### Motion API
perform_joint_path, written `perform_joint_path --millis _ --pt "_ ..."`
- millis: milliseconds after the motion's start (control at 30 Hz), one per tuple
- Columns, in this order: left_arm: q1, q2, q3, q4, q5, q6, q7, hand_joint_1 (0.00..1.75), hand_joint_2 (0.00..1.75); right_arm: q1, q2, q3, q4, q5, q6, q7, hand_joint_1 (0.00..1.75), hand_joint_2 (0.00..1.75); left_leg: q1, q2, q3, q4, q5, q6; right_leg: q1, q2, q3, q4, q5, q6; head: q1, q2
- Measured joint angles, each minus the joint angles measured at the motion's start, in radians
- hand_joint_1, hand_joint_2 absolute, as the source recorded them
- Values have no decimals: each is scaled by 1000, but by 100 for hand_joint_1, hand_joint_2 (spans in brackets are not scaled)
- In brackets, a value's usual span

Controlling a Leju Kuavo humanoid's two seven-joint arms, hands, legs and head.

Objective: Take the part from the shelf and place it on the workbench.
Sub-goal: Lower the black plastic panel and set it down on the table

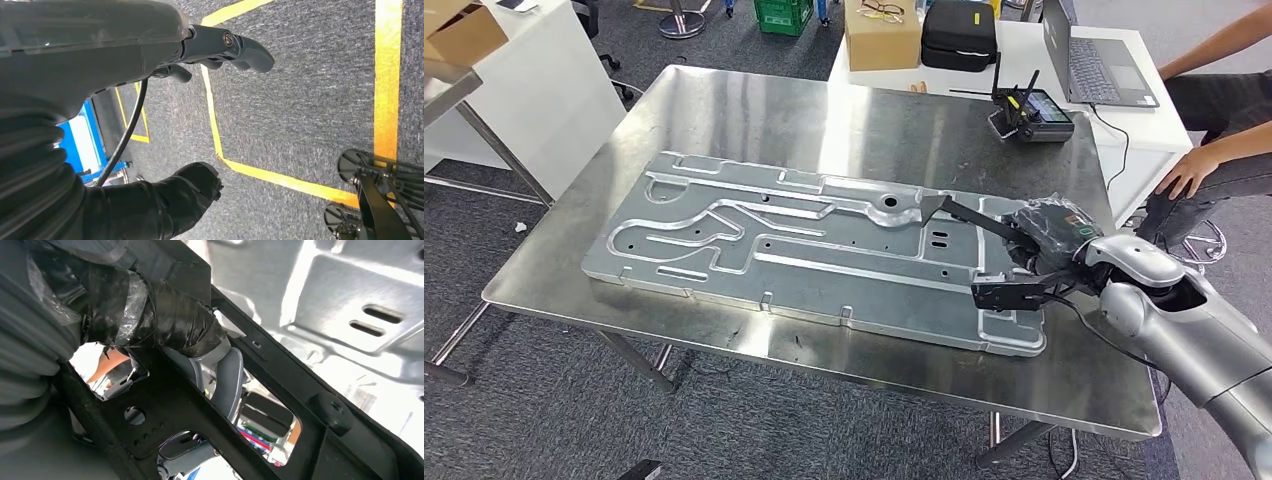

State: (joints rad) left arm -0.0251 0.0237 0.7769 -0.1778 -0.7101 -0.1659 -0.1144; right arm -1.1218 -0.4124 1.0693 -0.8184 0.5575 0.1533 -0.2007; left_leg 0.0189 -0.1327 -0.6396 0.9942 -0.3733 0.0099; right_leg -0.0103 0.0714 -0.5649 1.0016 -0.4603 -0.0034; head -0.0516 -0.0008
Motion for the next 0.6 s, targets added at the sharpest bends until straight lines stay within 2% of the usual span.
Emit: perform_joint_path --millis 600 --pt "-3 4 30 0 -24 7 5 0 175 41 86 -97 89 169 -33 -10 175 175 0 0 -1 0 0 0 0 0 0 0 0 0 0 0"
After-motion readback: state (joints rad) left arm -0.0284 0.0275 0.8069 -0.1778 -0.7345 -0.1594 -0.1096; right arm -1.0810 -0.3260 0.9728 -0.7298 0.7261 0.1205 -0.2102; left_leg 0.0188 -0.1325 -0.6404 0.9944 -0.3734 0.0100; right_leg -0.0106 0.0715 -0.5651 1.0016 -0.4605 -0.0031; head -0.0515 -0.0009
